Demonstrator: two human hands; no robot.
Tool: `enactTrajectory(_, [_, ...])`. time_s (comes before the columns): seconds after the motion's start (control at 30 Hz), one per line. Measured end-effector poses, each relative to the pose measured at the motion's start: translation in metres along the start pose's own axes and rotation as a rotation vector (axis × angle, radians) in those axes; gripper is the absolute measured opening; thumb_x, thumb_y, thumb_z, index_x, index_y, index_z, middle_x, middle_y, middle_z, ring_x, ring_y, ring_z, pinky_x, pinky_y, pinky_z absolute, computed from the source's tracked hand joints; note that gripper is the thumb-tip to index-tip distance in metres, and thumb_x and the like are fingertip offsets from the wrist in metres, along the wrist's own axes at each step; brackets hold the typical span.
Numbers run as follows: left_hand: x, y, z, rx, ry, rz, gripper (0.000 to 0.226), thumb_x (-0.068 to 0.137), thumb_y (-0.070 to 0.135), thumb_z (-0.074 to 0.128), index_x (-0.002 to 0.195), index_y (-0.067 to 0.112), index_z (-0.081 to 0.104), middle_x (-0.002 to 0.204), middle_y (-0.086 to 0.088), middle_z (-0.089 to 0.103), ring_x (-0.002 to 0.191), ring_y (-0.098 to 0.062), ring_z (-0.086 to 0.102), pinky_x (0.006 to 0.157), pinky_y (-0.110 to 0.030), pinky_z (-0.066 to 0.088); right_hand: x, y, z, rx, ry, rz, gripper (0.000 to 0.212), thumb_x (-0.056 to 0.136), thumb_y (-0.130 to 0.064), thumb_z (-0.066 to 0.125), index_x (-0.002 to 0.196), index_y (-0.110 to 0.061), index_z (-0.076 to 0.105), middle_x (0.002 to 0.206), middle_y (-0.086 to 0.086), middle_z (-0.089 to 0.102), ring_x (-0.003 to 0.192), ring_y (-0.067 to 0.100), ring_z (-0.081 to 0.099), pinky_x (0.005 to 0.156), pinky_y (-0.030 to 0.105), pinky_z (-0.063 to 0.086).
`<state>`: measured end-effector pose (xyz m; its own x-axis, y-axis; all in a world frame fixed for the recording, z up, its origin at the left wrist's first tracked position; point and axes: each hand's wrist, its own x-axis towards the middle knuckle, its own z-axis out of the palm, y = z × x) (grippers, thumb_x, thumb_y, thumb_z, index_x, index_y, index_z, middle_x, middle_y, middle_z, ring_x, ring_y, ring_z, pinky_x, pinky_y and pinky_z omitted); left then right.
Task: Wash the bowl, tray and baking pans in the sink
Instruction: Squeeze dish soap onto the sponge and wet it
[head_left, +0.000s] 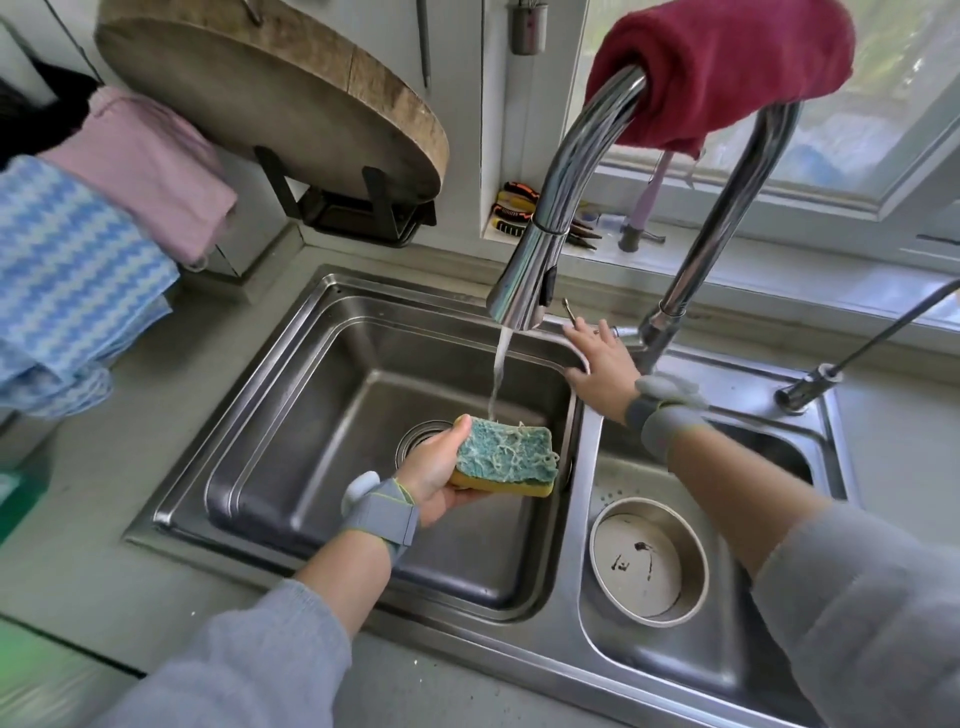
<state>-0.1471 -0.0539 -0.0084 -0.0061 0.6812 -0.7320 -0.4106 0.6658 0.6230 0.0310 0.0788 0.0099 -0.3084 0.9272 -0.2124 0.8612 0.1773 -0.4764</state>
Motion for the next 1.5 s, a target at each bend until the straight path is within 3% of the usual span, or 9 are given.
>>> enactTrajectory(0.1, [-0.005,-0.001,-0.004,-0.09,-0.047,-0.039,0.038,0.099,0.042,0.039,0.113,0.012,0.058,0.104,-0.014,0.068,0.086,-0.028,0.067,0.068,-0.043,0.058,-0.046,-0.014,0.027,0.346,0.142,0.044,0.043,0.095,-0.02,0.054,0.137,-0.011,0.048,0.136,0.007,0.053,0.126,0.022,0.048,0.108,0.035,0.036])
enactTrajectory(0.17, [-0.008,0.002,-0.008,-0.131,-0.09,-0.078,0.042,0.099,0.043,0.038,0.113,0.009,0.058,0.107,-0.018,0.068,0.09,-0.033,0.067,0.076,-0.053,0.056,-0.072,-0.023,0.045,0.556,-0.024,0.176,0.037,0.093,-0.028,0.058,0.124,-0.008,0.057,0.106,0.004,0.064,0.088,0.014,0.063,0.076,0.033,0.054])
enactTrajectory(0.3, [-0.017,0.007,-0.013,-0.21,-0.117,-0.117,0.046,0.1,0.039,0.038,0.118,0.0,0.053,0.112,-0.022,0.064,0.095,-0.035,0.065,0.07,-0.05,0.057,-0.083,-0.027,0.061,0.726,-0.185,0.284,0.028,0.085,-0.02,0.071,0.102,0.002,0.065,0.083,0.009,0.065,0.041,-0.002,0.051,0.037,0.012,0.035])
enactTrajectory(0.63, [0.01,0.013,0.005,-0.365,-0.082,-0.153,0.044,0.103,0.023,0.034,0.133,-0.008,0.041,0.133,-0.028,0.05,0.12,-0.043,0.051,0.062,-0.045,0.06,-0.058,-0.014,0.061,0.527,-0.166,0.434,0.032,0.086,-0.027,0.069,0.09,0.004,0.07,0.076,0.015,0.064,0.052,0.02,0.055,0.05,0.027,0.049])
enactTrajectory(0.73, [0.029,0.021,0.013,-0.335,-0.054,-0.13,0.043,0.102,0.02,0.037,0.134,-0.008,0.04,0.133,-0.03,0.05,0.115,-0.044,0.054,0.053,-0.04,0.059,-0.046,-0.008,0.059,0.512,-0.123,0.503,0.028,0.084,-0.032,0.07,0.073,-0.007,0.067,0.079,0.017,0.07,0.059,0.021,0.062,0.069,0.034,0.058])
enactTrajectory(0.9, [0.052,0.035,0.023,-0.339,0.017,-0.086,0.04,0.101,0.019,0.041,0.131,-0.007,0.044,0.131,-0.029,0.05,0.1,-0.043,0.059,0.044,-0.034,0.057,-0.026,-0.008,0.05,0.591,-0.044,0.554,0.027,0.083,-0.029,0.072,0.08,-0.002,0.067,0.058,0.009,0.059,0.042,0.016,0.052,0.05,0.024,0.05])
enactTrajectory(1.03, [0.058,0.045,0.024,-0.331,-0.016,-0.067,0.039,0.102,0.02,0.039,0.13,-0.006,0.047,0.13,-0.027,0.053,0.088,-0.038,0.062,0.045,-0.03,0.056,-0.016,-0.011,0.048,0.629,-0.013,0.544,0.027,0.082,-0.029,0.071,0.073,-0.004,0.066,0.058,0.01,0.058,0.045,0.019,0.052,0.06,0.031,0.055])
enactTrajectory(1.3, [0.023,0.05,0.011,-0.129,-0.121,-0.087,0.039,0.101,0.029,0.03,0.118,0.005,0.056,0.121,-0.019,0.061,0.099,-0.033,0.063,0.07,-0.046,0.058,-0.041,-0.023,0.048,1.055,-0.014,0.431,0.02,0.099,-0.022,0.045,0.104,-0.016,0.064,0.093,0.007,0.066,0.074,0.021,0.064,0.053,0.03,0.054])
enactTrajectory(1.5, [-0.006,0.028,-0.003,-0.075,-0.146,-0.137,0.059,0.098,0.055,0.023,0.101,0.012,0.063,0.086,-0.01,0.075,0.08,-0.022,0.071,0.065,-0.036,0.06,-0.079,-0.037,0.06,0.729,0.127,0.156,0.009,0.09,-0.016,0.062,0.095,-0.011,0.069,0.087,0.011,0.07,0.085,0.027,0.067,0.077,0.047,0.056])
